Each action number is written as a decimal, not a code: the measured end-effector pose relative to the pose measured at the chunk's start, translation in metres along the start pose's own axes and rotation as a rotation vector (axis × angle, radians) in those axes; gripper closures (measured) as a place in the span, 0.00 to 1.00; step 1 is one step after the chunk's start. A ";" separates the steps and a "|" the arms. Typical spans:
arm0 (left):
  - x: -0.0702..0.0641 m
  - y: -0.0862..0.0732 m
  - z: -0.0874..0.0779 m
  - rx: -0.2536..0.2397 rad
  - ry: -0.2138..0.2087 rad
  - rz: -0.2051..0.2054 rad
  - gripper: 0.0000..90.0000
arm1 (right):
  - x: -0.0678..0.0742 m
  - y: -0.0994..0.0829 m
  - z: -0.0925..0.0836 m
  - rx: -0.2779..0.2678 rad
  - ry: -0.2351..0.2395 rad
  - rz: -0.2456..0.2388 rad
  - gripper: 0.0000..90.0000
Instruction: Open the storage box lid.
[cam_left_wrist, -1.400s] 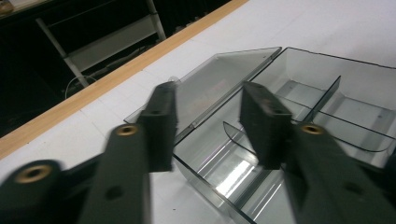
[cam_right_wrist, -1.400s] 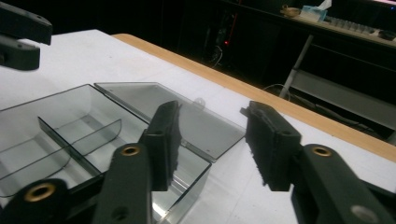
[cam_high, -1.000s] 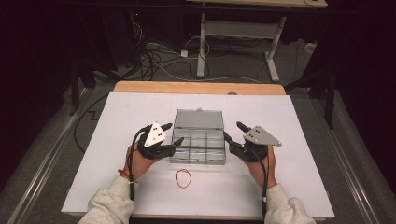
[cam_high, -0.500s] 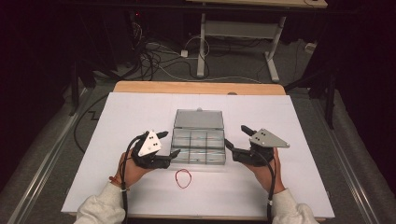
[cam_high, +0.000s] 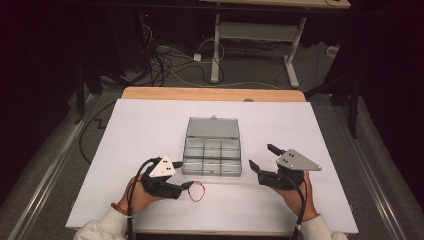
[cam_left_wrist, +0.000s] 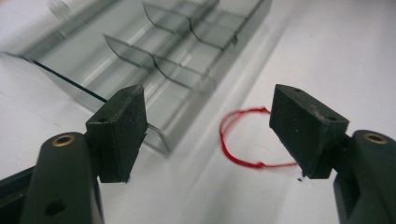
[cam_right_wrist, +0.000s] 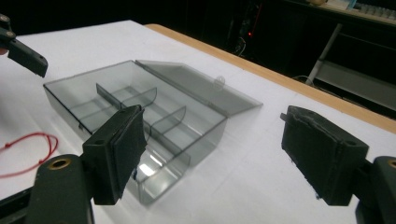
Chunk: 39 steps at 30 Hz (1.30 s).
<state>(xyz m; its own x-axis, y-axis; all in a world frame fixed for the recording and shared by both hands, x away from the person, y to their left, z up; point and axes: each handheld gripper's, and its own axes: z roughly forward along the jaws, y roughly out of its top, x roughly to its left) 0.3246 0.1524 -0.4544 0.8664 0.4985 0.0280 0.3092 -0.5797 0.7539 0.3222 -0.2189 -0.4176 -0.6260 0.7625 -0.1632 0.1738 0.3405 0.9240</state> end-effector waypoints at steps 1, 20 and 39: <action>0.000 -0.001 0.001 0.014 0.010 0.005 0.30 | 0.000 -0.002 -0.002 0.000 -0.002 0.000 0.24; -0.011 -0.014 0.019 0.097 -0.038 -0.057 0.46 | 0.003 -0.034 -0.036 0.048 -0.023 0.018 0.26; -0.011 -0.011 0.029 0.095 -0.011 -0.099 0.95 | 0.006 -0.038 -0.028 0.078 -0.020 -0.010 0.28</action>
<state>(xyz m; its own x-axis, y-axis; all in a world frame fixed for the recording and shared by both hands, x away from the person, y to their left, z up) 0.3229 0.1341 -0.4818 0.8339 0.5496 -0.0505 0.4284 -0.5870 0.6869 0.2907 -0.2428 -0.4443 -0.6131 0.7694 -0.1794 0.2272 0.3892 0.8927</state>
